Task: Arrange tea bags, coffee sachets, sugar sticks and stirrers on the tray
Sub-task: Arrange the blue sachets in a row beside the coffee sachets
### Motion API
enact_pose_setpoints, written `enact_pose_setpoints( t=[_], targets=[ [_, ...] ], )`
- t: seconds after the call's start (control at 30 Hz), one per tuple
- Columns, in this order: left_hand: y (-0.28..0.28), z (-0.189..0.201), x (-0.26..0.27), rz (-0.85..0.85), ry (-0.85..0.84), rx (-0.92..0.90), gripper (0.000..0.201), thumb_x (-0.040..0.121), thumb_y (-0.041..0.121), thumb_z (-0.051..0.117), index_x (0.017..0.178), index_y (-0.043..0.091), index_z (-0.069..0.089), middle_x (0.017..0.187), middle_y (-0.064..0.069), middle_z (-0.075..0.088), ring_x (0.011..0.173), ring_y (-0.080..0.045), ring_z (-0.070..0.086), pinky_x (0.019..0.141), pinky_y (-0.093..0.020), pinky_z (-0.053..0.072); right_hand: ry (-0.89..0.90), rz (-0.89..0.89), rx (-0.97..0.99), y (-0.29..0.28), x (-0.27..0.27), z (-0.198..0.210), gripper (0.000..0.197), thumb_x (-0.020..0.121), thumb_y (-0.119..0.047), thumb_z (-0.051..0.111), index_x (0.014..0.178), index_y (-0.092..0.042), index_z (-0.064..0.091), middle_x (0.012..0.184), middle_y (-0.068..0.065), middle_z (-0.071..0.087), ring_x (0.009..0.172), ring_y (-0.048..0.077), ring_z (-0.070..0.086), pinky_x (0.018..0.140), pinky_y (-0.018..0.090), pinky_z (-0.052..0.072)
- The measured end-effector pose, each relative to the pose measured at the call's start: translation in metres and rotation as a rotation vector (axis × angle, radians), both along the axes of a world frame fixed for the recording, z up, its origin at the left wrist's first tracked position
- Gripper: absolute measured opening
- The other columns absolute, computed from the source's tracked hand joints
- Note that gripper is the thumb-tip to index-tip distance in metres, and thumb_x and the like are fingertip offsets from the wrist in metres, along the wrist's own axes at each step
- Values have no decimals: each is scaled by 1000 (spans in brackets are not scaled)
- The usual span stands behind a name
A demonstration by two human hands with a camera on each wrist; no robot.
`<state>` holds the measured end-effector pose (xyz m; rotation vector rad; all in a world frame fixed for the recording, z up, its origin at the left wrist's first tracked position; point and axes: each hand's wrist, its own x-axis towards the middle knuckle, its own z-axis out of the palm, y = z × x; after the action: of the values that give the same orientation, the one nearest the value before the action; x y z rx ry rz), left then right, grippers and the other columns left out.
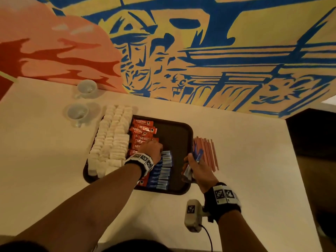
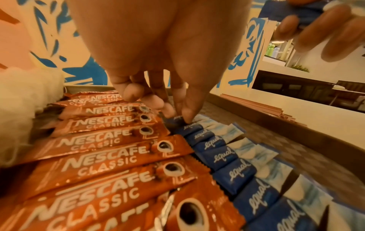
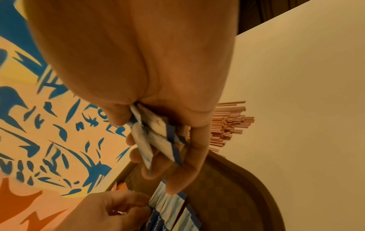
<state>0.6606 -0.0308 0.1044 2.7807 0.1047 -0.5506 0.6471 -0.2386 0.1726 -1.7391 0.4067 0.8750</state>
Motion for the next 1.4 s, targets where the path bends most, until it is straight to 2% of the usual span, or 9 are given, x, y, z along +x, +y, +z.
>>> enact_pose_setpoints(
  t=[0.2,0.4,0.57,0.67,0.77,0.9,1.13,1.3,1.4],
  targets=[
    [3,-5,2,-6,26,-34,24,94,27,61,117,24,67,122,-2,61,116,-24,55,98,-42,50,16,-61,131,7,0,7,29,102,-40,52,114,-14,58,93,7,68,88,25,71,73,44,62],
    [12,13,-1,33,-55,-147,25,93,24,61,118,25,68,124,2,59,118,-19,54,102,-35,46,-49,-62,164,9,0,10,27,98,-39,63,108,-14,64,87,5,75,90,27,74,89,60,57],
    [17,50,-17,149,-164,-299,23,93,25,64,115,29,69,113,8,65,105,-11,60,91,-28,51,-29,-112,326,10,-8,24,14,101,-21,61,111,-12,63,88,6,73,88,28,73,87,55,58],
    [15,73,-33,232,-203,-480,22,93,23,67,115,28,69,106,11,68,98,-4,61,85,-14,48,-4,-139,413,14,-14,35,14,102,-10,54,112,-9,63,88,12,68,83,29,69,70,46,59],
    [10,98,-58,289,-255,-664,22,93,22,69,115,25,70,109,11,69,98,5,60,78,-1,41,-32,-123,460,18,-24,46,14,102,-9,54,111,-6,64,90,14,68,83,31,69,70,44,59],
    [2,125,-93,245,-233,-764,24,90,31,72,114,32,70,108,15,70,98,9,61,85,-8,45,-106,-59,502,22,-42,64,16,101,-14,57,106,-2,67,92,15,75,85,29,74,75,44,63],
    [-22,153,-138,223,-249,-761,28,88,33,75,113,30,65,98,10,68,90,4,62,76,-6,44,-211,-13,592,18,-72,90,21,102,-13,55,115,0,66,110,23,73,98,34,73,84,46,62],
    [-29,164,-161,270,-299,-801,21,88,21,75,107,25,67,94,2,71,85,2,66,74,-6,47,-297,-1,511,10,-93,96,12,99,-18,62,105,-10,69,92,9,76,83,24,72,65,37,59],
    [-27,166,-174,287,-307,-827,18,88,16,75,104,24,71,98,-3,72,88,-3,67,77,-9,49,-309,2,484,4,-101,95,19,99,-23,64,105,-6,66,81,5,70,71,18,62,55,29,52]
  ],
)
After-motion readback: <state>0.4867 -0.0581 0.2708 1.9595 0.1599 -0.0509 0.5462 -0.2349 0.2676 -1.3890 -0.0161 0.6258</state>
